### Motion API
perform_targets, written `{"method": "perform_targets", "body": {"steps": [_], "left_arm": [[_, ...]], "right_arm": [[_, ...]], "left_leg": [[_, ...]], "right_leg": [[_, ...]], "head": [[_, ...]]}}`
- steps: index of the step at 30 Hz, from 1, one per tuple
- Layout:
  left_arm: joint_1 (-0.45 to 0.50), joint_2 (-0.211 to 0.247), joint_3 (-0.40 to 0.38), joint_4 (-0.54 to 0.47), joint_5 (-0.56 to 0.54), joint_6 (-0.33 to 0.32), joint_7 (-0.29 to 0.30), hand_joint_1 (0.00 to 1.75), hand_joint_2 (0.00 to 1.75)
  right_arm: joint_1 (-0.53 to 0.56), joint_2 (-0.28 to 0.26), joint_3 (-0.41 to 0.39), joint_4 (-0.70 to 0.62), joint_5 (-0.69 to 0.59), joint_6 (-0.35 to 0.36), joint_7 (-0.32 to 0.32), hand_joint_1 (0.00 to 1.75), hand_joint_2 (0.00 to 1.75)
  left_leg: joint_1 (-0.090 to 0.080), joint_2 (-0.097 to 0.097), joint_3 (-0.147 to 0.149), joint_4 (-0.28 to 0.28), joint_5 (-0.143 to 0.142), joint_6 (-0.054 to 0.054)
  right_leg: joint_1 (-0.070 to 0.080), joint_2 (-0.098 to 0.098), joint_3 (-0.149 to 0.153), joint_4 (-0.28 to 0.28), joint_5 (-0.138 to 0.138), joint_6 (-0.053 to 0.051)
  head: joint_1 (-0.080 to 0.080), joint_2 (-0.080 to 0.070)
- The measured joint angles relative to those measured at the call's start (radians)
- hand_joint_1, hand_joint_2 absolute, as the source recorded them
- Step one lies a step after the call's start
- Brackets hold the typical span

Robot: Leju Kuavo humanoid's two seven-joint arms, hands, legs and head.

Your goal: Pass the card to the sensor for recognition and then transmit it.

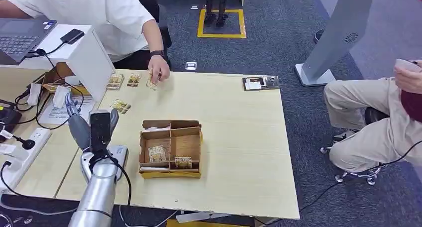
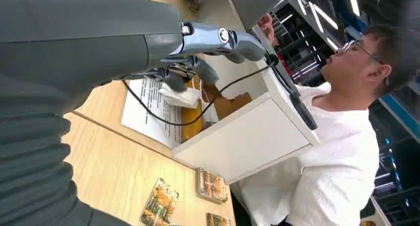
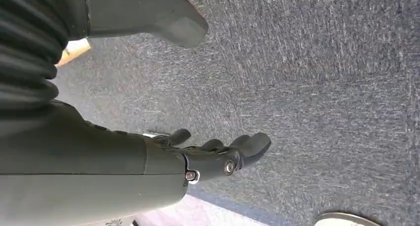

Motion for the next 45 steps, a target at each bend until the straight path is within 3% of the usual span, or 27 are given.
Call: {"method": "perform_targets", "body": {"steps": [14, 28, 37, 40, 41, 45], "left_arm": [[0.138, -0.021, -0.081, -0.110, 0.130, -0.040, -0.062, 0.00, 1.75], [0.174, -0.036, -0.090, -0.156, 0.155, -0.050, -0.077, 0.00, 1.75], [0.352, -0.089, -0.177, -0.310, 0.232, -0.033, -0.193, 0.00, 1.75], [0.406, -0.097, -0.210, -0.362, 0.194, 0.002, -0.219, 0.00, 1.75], [0.428, -0.098, -0.222, -0.391, 0.138, 0.019, -0.238, 0.00, 1.75], [0.458, -0.097, -0.237, -0.440, 0.112, 0.017, -0.269, 0.00, 1.75]], "right_arm": [[0.014, -0.011, -0.103, 0.000, -0.019, 0.000, -0.063, 0.00, 1.75], [0.020, -0.013, -0.130, 0.000, -0.021, 0.000, -0.065, 0.00, 1.75], [0.038, -0.013, -0.180, 0.000, -0.024, 0.000, -0.069, 0.00, 1.75], [0.043, -0.013, -0.202, 0.000, -0.024, 0.000, -0.079, 0.00, 1.75], [0.045, -0.013, -0.208, 0.000, -0.024, 0.000, -0.079, 0.00, 1.75], [0.045, -0.013, -0.217, 0.000, -0.024, 0.000, -0.079, 0.00, 1.75]], "left_leg": [[0.000, 0.000, 0.000, 0.000, 0.000, 0.000], [0.000, 0.000, 0.000, 0.000, 0.000, 0.000], [0.000, 0.000, -0.001, 0.000, -0.002, 0.001], [0.000, 0.000, -0.001, 0.000, -0.002, 0.001], [0.000, 0.000, -0.001, 0.000, -0.002, 0.001], [0.000, 0.000, -0.001, 0.000, -0.002, 0.001]], "right_leg": [[0.000, 0.000, -0.001, 0.000, 0.000, 0.000], [0.000, 0.000, -0.001, 0.000, 0.000, 0.000], [0.000, 0.000, -0.001, 0.000, -0.002, 0.002], [0.000, 0.000, -0.001, -0.001, -0.002, 0.002], [0.000, 0.000, -0.001, -0.001, -0.002, 0.002], [0.000, 0.000, -0.001, 0.000, -0.002, 0.002]], "head": [[0.000, 0.000], [0.000, 0.000], [0.000, 0.000], [0.000, 0.000], [0.000, 0.000], [0.000, 0.000]]}}
